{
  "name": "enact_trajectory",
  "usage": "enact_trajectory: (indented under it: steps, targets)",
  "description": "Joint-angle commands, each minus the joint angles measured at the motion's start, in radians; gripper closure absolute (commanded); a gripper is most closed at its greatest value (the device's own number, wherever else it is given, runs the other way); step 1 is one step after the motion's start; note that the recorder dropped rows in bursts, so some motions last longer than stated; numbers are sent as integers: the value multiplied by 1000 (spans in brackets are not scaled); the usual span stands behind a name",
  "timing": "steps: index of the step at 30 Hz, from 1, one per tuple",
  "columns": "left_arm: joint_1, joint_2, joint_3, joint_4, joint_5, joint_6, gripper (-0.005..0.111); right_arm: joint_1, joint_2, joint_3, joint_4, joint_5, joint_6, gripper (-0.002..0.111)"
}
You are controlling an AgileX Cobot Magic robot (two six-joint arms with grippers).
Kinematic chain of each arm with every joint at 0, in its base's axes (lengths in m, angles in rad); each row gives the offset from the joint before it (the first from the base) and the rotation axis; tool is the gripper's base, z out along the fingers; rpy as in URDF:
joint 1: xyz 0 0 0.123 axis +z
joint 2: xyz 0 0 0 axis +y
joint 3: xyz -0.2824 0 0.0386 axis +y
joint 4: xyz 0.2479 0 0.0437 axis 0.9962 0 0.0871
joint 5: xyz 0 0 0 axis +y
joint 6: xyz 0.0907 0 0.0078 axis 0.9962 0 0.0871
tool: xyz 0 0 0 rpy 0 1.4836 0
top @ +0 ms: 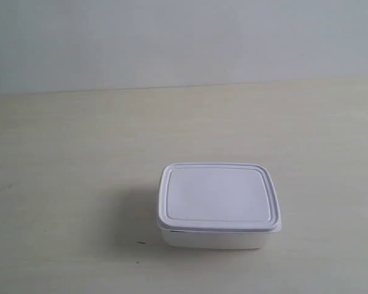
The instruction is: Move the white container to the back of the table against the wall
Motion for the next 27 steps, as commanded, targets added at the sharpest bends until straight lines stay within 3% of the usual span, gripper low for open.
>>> enact_trajectory:
  steps: [1,22,27]
  targets:
    - [-4,-7,0,10,-11,25,107,3,-6,5,-2,-5,-6,108]
    - [-4,-7,0,15,-36,97,107,3,-6,5,-2,-5,-6,108]
    - [-4,-7,0,7,-134,97,107,3,-6,5,-2,-5,-4,108]
